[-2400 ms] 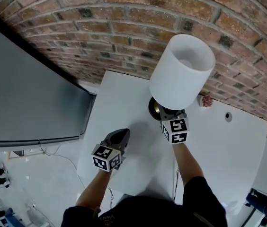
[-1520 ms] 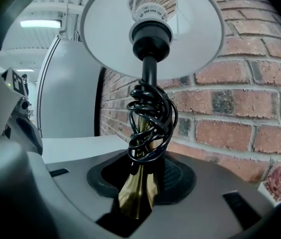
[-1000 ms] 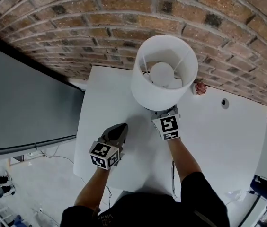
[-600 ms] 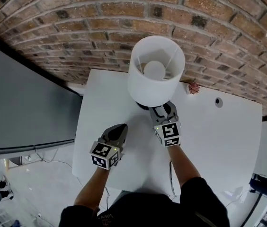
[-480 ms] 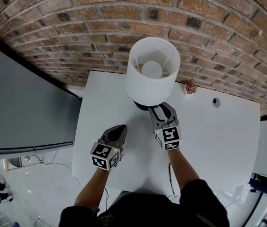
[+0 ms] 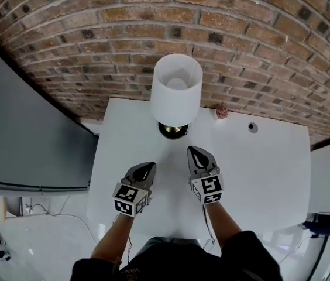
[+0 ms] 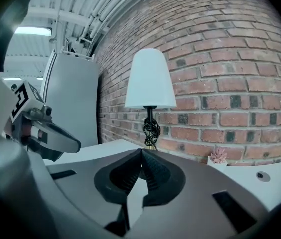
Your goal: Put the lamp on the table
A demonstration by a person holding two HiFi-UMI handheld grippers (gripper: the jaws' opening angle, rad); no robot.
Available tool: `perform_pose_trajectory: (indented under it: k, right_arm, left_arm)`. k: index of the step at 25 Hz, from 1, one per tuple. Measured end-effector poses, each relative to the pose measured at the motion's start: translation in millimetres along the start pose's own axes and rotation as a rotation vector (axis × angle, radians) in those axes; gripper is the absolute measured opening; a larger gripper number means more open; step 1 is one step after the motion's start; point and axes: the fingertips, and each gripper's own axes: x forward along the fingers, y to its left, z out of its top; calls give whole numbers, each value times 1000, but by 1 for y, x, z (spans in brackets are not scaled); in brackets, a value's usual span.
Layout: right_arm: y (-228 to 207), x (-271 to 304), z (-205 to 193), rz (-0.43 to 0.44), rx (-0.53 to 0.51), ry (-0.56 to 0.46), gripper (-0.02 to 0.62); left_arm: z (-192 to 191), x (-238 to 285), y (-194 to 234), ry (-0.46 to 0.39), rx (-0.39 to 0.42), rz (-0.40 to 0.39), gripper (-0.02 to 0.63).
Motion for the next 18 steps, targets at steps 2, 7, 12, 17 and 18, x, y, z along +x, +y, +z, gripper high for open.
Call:
perform_pose_trajectory:
  k: [2,7,12,17,18]
  right_arm:
    - [7,-15,5,1,9,-13,0]
    - [26,-48,16,-3,28,-39,0]
    - [47,-77,18,3,30,-25,-2]
    - [62,-103,19,-9,35,-16,-2]
    - [63,-108,21,-11,32,-17,-1]
  left_arm:
    - [2,-8,-9,-12,10,-8,3]
    - [2,-33,-24,-29,25,-18,3]
    - [-3,-59,-35,-43,32,-6,3]
    - [-6,-82,-48,-51,36,-8,5]
    - [-5,-85,-50,-55,43,-8,5]
